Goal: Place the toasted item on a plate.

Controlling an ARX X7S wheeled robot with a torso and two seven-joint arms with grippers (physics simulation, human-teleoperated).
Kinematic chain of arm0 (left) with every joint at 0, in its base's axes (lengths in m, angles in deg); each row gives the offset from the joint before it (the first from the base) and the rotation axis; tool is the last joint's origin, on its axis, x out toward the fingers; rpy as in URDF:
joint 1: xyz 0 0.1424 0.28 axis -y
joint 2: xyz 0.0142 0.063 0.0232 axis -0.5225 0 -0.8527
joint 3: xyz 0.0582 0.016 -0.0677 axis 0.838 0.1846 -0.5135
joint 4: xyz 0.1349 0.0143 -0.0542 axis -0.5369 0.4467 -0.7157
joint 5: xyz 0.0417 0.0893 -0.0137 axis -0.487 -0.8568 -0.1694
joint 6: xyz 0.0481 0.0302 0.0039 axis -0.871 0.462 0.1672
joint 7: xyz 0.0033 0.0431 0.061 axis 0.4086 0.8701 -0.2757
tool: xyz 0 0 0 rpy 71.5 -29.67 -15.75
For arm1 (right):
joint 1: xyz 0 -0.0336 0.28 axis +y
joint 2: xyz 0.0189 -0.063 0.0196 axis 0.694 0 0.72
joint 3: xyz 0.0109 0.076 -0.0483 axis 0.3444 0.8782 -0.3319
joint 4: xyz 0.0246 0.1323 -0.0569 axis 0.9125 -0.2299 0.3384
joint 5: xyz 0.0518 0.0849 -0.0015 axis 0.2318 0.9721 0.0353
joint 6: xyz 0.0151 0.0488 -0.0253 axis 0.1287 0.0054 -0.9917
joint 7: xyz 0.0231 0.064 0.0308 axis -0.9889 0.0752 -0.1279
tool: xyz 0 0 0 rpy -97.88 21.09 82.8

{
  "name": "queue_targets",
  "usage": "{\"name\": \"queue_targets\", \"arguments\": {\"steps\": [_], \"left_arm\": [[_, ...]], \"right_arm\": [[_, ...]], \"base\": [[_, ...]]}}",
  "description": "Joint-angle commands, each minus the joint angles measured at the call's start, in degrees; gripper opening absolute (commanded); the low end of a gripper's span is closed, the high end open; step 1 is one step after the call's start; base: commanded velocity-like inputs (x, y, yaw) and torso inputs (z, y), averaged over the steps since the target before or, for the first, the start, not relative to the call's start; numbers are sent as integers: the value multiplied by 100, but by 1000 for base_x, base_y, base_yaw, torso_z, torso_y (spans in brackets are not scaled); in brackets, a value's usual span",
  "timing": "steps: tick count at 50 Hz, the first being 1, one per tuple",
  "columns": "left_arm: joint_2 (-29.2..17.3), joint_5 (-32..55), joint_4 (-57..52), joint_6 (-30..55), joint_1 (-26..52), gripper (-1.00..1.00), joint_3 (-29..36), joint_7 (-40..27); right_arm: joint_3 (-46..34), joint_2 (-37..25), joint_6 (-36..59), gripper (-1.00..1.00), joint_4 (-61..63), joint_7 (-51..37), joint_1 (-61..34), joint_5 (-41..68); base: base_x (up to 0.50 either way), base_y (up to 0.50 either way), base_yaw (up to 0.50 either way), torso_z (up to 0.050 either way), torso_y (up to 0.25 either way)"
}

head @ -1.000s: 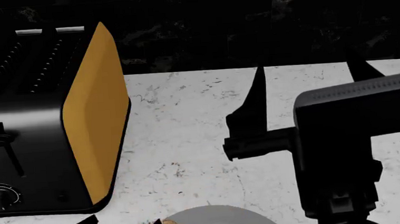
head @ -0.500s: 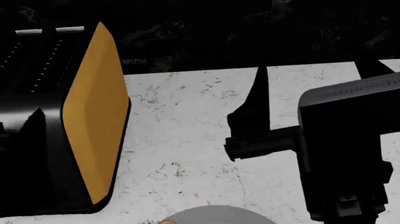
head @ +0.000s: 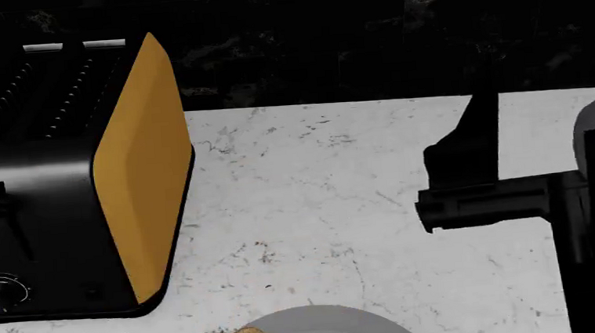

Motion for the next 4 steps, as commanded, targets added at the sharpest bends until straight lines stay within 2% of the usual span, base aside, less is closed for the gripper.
{"name": "queue_targets", "arguments": {"steps": [1,4], "left_arm": [[-623,491,-135,-150,-366,100,-741,-193],[-698,580,-186,-184,-548,100,-988,-191]], "right_arm": [[1204,-905,899,100,-61,-2005,-827,3381],[1179,-1242,769,100,-208,-2511,-955,3992]], "base": [[0,0,0,0,0],[0,0,0,0,0]]}}
